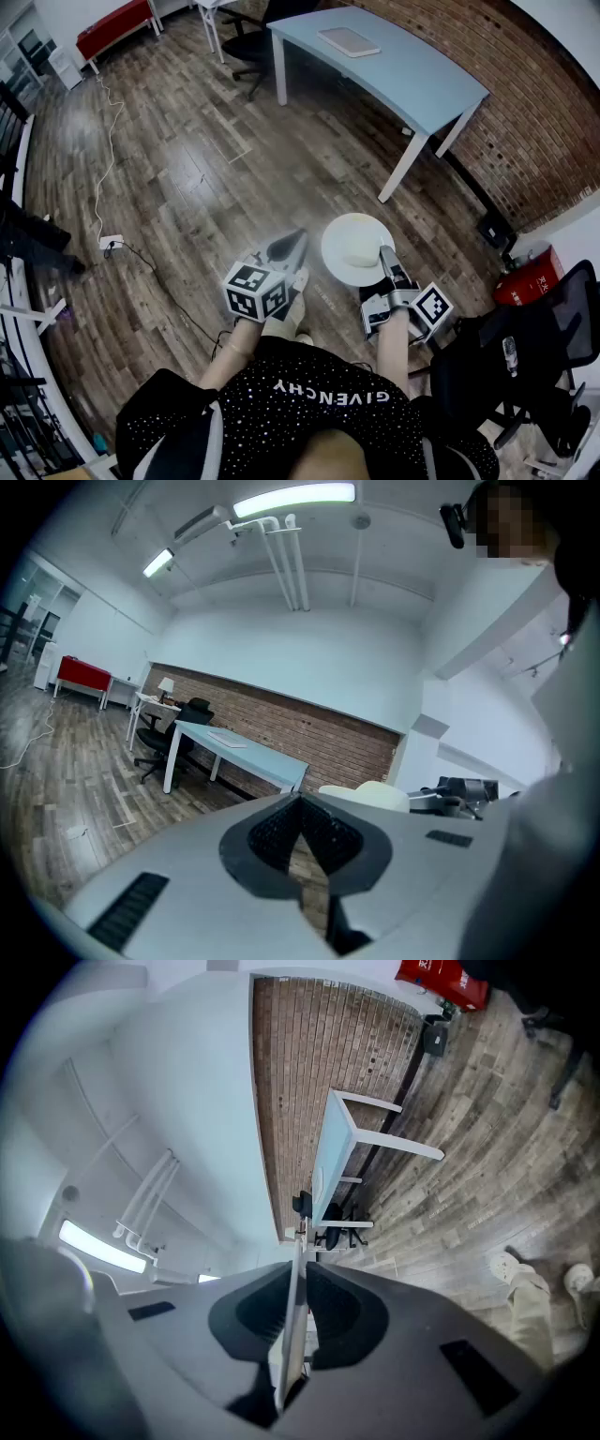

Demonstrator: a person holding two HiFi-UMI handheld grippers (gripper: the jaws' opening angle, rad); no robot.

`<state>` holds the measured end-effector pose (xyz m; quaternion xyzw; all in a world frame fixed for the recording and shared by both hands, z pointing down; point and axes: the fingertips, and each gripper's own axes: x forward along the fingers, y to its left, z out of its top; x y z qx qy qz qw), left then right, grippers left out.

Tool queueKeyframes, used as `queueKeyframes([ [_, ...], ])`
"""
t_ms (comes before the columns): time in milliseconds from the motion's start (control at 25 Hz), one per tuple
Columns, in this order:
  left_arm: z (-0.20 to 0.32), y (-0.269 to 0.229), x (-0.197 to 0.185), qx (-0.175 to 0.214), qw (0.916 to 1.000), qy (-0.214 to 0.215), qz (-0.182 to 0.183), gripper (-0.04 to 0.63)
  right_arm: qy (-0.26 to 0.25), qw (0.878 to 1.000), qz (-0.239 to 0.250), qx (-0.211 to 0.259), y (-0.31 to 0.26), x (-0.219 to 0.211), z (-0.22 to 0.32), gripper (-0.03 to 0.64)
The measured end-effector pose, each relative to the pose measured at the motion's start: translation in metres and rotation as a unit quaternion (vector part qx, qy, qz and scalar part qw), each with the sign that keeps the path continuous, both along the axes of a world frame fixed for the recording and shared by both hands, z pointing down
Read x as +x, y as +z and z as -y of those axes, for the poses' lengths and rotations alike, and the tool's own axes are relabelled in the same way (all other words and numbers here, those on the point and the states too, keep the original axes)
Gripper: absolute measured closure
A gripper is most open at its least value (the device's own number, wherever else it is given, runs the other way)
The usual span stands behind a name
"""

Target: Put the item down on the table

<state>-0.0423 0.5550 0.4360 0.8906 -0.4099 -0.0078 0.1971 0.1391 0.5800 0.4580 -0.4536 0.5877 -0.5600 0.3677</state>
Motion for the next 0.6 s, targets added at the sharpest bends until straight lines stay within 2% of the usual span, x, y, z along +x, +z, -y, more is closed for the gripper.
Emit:
queueKeyframes([
  [200,0.045,-0.001,0.014,0.007,0.9999,0.007,-0.003,0.584,0.004,1.000,-0.005,0.011,-0.003,0.013,0.041,0.578],
  [600,0.183,-0.014,0.030,0.010,0.9995,0.029,-0.007,0.584,0.017,1.000,-0.008,0.021,-0.017,0.021,0.173,0.578],
])
